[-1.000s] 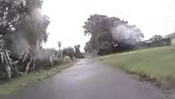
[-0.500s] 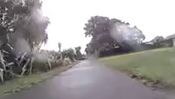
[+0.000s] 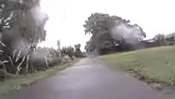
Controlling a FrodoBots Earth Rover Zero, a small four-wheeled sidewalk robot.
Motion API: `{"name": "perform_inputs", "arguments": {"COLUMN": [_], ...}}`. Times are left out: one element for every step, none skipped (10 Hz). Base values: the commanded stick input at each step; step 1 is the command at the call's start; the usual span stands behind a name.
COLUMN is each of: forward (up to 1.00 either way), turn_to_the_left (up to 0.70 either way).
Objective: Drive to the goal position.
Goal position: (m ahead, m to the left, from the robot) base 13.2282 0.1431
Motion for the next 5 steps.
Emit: {"name": "perform_inputs", "arguments": {"forward": [0.85, 0.85, 0.85, 0.85, 0.85], "turn_to_the_left": [0.00, 0.00, 0.00, 0.00, 0.00]}}
